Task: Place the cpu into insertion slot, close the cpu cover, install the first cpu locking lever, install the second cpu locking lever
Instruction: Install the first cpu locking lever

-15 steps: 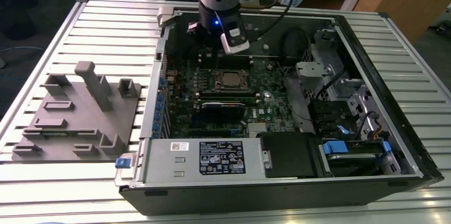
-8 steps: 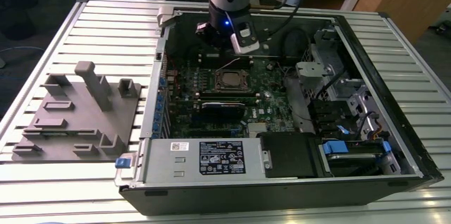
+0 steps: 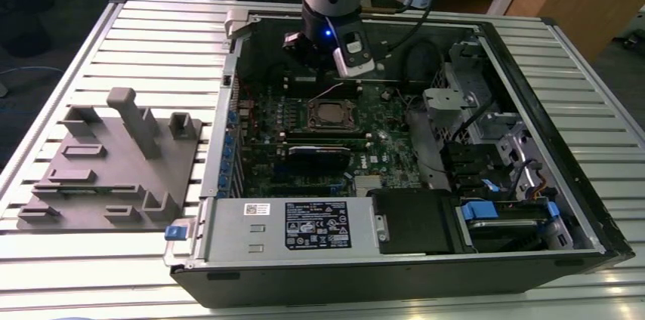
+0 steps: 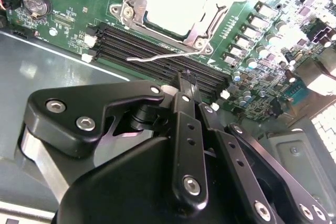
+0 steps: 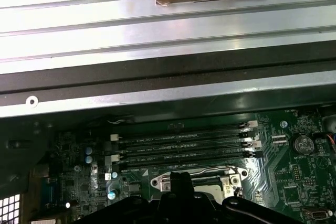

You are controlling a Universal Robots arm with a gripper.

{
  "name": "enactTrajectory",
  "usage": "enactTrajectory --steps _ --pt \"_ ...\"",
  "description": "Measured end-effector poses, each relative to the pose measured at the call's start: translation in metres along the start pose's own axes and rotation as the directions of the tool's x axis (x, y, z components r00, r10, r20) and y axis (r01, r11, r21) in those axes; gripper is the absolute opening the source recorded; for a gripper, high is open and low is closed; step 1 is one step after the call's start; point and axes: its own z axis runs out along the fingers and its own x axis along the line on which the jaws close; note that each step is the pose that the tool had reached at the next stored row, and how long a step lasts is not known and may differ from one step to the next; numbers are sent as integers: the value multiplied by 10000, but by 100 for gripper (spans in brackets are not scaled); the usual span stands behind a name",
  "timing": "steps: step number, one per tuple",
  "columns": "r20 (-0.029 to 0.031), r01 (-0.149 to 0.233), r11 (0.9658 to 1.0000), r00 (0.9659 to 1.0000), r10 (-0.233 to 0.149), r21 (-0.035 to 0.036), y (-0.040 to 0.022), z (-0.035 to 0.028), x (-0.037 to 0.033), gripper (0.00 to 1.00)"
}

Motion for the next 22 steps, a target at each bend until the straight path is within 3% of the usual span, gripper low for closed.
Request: enactTrajectory --steps 2,3,9,17,22 --pt "9 1 9999 10000 -1 100 3 1 0 11" --pt "11 1 9999 10000 -1 119 3 4 0 11" --pt "13 -1 9999 10000 1 130 4 69 -25 11" --pt "13 0 9999 10000 0 129 9 148 -149 11" --pt "14 -1 9999 10000 1 130 15 193 -167 11"
